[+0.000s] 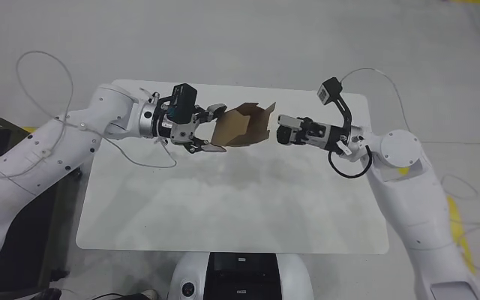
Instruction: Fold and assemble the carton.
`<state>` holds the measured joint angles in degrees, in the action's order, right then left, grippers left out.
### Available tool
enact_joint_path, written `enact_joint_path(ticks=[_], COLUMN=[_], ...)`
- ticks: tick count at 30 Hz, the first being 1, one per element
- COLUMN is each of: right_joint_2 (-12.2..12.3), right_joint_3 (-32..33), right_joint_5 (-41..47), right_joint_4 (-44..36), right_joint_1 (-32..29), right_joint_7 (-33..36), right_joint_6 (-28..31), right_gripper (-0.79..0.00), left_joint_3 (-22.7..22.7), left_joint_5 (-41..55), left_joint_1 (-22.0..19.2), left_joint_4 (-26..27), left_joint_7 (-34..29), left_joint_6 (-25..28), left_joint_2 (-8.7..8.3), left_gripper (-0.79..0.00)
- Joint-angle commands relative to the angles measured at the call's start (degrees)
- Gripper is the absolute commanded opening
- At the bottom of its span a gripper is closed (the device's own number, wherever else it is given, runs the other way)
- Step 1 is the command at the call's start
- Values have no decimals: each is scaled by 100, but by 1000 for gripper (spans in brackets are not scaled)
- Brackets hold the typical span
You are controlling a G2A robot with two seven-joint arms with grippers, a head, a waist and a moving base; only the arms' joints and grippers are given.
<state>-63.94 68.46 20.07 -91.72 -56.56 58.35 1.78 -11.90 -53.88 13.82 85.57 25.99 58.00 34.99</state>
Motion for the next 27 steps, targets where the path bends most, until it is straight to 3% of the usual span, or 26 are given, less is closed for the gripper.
enact_joint_path(ticks=[1,9,14,27], right_joint_2=[-5,-33,-41,-55], right_joint_3=[-53,-255,-326,-428], right_joint_5=[-3,-36,-29,-28], right_joint_4=[-17,22,20,82], right_joint_1=[41,189,255,372], right_joint_7=[49,72,124,108], right_joint_6=[-4,-36,-44,-50], right_gripper=[-111,-160,-120,-175], left_joint_3=[101,216,216,216], left_joint_5=[-37,-142,-141,-130], left_joint_1=[-74,-191,-202,-237], left_joint_4=[-34,-91,-165,-309], left_joint_7=[53,95,38,47], left_joint_6=[0,0,0,0], left_joint_2=[10,112,187,347], left_gripper=[-785,-785,-785,-785])
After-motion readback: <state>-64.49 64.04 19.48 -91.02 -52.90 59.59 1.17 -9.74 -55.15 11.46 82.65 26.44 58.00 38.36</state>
